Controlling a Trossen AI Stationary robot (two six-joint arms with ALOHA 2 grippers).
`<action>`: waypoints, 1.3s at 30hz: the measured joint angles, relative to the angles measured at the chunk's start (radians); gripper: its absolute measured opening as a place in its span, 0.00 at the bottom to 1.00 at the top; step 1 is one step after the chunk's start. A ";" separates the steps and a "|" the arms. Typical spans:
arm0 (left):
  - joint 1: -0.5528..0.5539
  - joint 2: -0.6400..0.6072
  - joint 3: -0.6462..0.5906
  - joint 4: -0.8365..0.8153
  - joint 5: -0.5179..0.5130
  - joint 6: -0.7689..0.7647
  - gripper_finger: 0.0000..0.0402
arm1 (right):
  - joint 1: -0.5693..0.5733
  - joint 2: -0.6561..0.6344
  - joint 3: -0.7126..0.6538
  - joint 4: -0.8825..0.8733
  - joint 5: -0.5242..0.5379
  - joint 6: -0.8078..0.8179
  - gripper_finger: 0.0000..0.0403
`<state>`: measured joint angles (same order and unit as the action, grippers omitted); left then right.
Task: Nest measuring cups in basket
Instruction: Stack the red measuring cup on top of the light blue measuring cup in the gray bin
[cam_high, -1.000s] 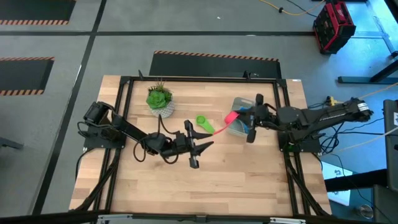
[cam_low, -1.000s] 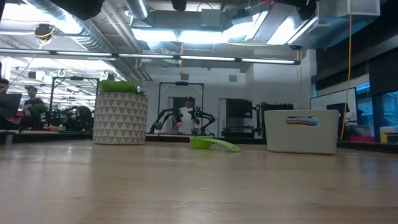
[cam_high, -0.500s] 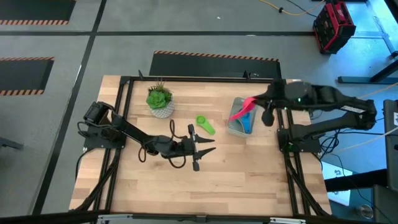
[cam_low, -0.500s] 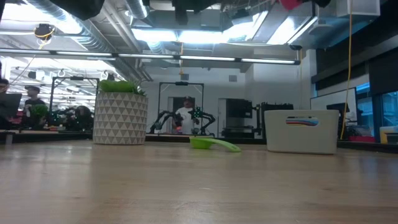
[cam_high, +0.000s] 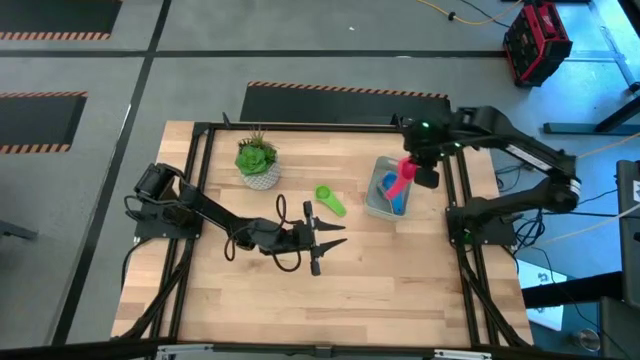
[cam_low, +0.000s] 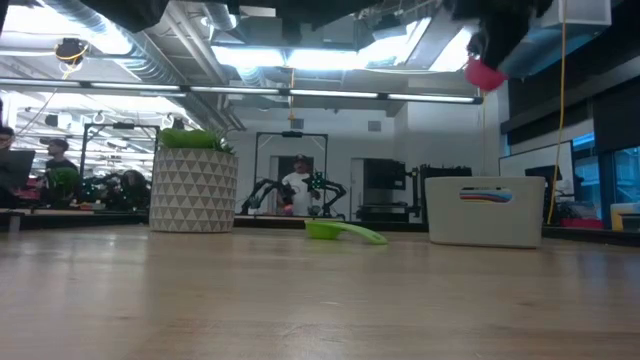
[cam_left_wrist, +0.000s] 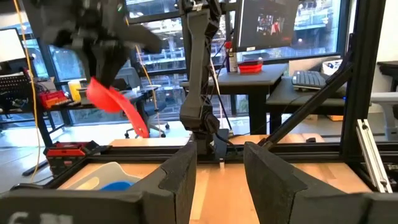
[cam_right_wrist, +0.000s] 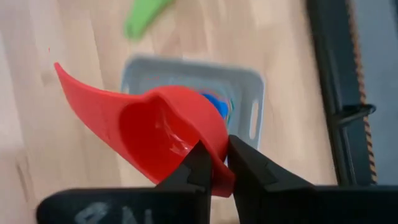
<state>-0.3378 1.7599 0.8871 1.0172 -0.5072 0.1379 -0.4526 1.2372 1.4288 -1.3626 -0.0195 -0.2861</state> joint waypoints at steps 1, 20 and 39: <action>0.000 0.000 0.000 0.000 0.000 0.001 0.32 | -0.021 0.025 0.000 -0.017 -0.010 -0.051 0.10; 0.000 0.000 0.000 -0.024 0.000 0.003 0.32 | -0.104 0.387 0.000 -0.045 0.071 -0.509 0.10; 0.000 0.000 0.000 -0.052 0.000 0.003 0.32 | -0.028 0.577 0.000 -0.015 0.070 -0.512 0.10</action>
<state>-0.3382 1.7599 0.8871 0.9647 -0.5076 0.1410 -0.4808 1.8137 1.4288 -1.3774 0.0502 -0.7979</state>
